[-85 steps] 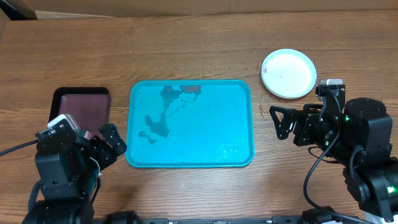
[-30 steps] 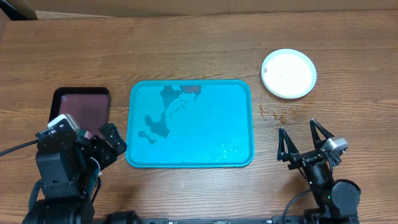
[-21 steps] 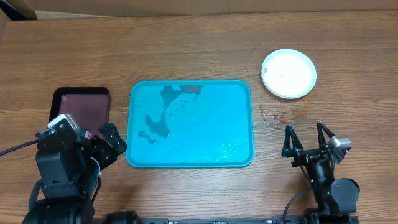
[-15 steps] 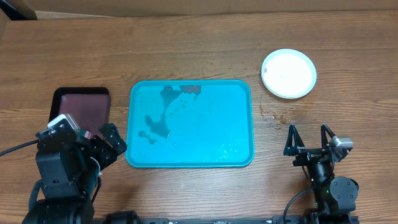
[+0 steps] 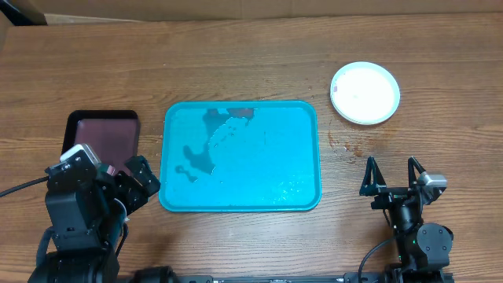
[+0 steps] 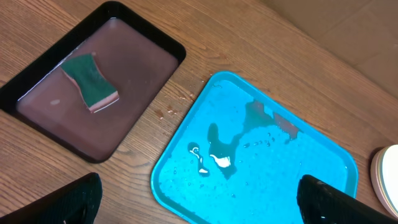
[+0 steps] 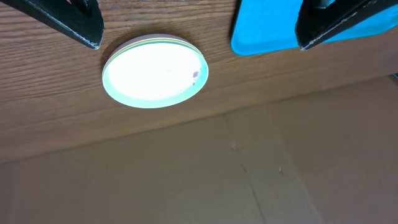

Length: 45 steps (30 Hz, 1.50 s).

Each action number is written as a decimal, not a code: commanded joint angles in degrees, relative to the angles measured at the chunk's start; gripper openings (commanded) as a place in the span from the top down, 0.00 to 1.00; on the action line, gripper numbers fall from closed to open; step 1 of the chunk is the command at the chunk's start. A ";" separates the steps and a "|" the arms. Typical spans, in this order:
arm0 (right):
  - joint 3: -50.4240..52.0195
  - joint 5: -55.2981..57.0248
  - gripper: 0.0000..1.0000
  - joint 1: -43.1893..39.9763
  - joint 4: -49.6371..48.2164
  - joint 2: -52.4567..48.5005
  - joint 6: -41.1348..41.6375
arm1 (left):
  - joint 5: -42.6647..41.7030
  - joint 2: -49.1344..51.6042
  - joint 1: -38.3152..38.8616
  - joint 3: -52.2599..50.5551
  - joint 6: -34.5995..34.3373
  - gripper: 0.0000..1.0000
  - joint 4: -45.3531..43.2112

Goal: Clean dirty plates on tray and stack at the side

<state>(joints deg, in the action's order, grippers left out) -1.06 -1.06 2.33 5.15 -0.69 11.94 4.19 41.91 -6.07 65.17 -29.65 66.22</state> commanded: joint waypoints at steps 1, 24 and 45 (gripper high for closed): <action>0.59 0.57 0.00 -0.20 -0.31 0.52 -0.44 | 0.87 0.09 0.24 -0.15 -0.35 0.00 -0.04; 0.59 0.57 0.00 -0.20 -0.31 0.52 -0.44 | -1.03 -0.15 2.69 -3.74 1.62 0.00 -0.44; 0.59 0.57 0.00 -0.20 -0.31 0.52 -0.44 | -19.10 -18.88 5.77 -45.72 33.73 0.00 -58.88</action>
<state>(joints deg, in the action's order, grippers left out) -1.06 -1.06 2.28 5.17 -0.69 11.92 -11.79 25.02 -0.71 22.98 0.73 10.55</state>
